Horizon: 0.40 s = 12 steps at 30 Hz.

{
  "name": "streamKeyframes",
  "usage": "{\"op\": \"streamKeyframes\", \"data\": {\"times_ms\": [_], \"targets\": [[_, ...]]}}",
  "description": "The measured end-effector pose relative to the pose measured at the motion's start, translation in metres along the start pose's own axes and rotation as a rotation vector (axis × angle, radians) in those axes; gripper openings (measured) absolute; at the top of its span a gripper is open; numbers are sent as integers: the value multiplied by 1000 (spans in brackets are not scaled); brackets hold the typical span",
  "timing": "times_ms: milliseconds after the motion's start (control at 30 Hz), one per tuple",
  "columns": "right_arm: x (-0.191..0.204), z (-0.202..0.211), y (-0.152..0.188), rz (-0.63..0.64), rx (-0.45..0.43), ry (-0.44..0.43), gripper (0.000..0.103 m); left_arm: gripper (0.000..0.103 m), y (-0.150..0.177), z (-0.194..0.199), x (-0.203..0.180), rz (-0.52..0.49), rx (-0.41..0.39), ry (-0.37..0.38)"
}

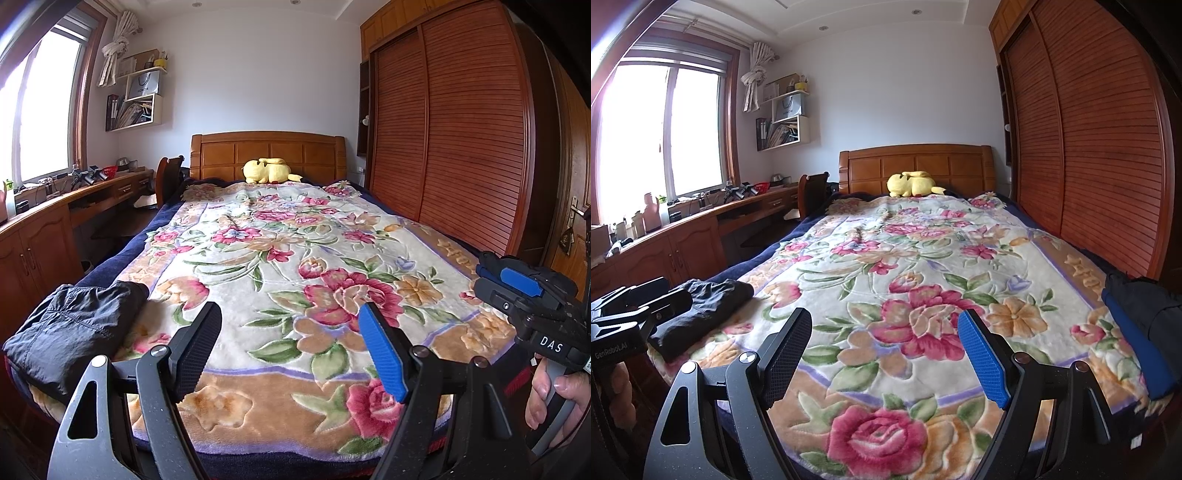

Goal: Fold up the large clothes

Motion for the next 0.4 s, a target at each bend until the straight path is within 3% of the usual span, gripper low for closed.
{"op": "streamKeyframes", "data": {"times_ms": [400], "targets": [[1,0,0,-2,-1,0,83,78,0,0,0,-1,0,2]]}}
Point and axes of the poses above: each gripper's, at about its wrist camera, not at the fingertips, and z roughly against the way its jaws point, x to its left, y to its underside, the point moved 3 cm from there along -z, roughly the way its jaws point, and after that the axes turned 3 degrees about y, right-handed, at the moved point
